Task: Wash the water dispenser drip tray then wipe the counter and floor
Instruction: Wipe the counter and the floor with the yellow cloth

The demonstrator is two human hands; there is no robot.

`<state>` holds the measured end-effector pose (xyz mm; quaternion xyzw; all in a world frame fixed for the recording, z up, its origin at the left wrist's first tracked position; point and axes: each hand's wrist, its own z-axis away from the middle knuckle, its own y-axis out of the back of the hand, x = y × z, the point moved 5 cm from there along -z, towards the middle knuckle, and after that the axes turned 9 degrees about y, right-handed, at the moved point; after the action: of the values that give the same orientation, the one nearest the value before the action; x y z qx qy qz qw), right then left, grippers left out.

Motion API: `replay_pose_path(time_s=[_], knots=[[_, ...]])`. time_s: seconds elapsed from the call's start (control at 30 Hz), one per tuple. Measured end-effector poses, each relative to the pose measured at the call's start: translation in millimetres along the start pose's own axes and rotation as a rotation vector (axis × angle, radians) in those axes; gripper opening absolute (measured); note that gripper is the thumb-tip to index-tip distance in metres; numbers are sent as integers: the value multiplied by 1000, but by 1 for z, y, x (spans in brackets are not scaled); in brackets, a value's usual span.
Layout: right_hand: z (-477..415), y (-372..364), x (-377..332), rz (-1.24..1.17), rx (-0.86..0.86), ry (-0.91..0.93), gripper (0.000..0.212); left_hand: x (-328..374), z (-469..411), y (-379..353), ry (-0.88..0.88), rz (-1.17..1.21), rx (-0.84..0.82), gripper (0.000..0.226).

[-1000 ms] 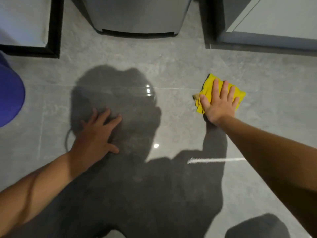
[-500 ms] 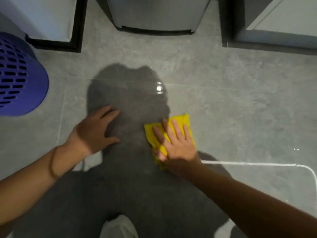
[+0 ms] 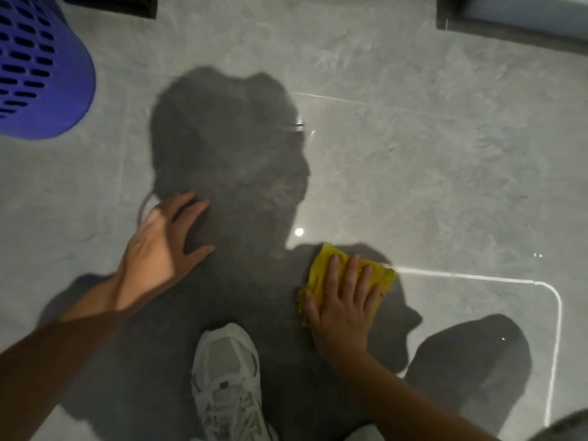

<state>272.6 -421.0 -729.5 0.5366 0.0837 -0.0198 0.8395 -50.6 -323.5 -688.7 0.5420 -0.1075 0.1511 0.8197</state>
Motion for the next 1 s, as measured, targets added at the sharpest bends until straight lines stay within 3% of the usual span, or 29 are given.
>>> replay_pose_path(time_s=[0.1, 0.23, 0.43, 0.53, 0.6, 0.7, 0.77, 0.9, 1.0], knots=[[-37, 5, -56, -1, 27, 159, 80, -15, 16, 9, 77, 10, 8, 83], [-125, 33, -132, -52, 139, 233, 77, -44, 39, 26, 234, 70, 55, 72], [-292, 80, -237, 55, 62, 461, 78, -91, 90, 30, 361, 135, 79, 71], [-288, 73, -276, 116, 37, 583, 77, -110, 121, 25, 508, 179, 65, 71], [-247, 55, -291, 183, 3, 770, 76, -114, 131, 23, 573, 206, 63, 70], [-176, 30, -270, 217, -32, 1012, 71, -108, 122, 27, 561, 237, 76, 67], [-137, 16, -227, 176, 4, 1047, 68, -95, 105, 30, 471, 224, 90, 63], [-70, 2, -82, 213, -20, 805, 74, -46, 58, 33, 277, 149, 117, 63], [-69, 23, 23, 201, -71, 586, 78, -2, 19, 25, 86, 86, 12, 78]])
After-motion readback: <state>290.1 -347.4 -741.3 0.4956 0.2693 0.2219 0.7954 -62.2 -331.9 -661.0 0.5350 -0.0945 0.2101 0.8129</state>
